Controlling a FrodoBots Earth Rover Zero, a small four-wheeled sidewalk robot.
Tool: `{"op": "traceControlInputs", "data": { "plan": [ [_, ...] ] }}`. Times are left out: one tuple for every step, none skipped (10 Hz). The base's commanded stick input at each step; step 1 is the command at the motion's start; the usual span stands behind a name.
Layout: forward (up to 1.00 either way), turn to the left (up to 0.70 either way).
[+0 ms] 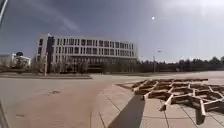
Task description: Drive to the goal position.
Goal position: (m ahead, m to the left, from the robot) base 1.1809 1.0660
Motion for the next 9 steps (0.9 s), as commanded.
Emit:
{"op": "traceControlInputs", "data": {
  "plan": [
    [0.05, 0.0],
    [0.05, 0.0],
    [0.04, 0.0],
    [0.05, 0.0],
    [0.05, 0.0],
    [0.05, 0.0],
    [0.05, 0.0],
    [0.05, 0.0],
    [0.05, 0.0]
  ]
}}
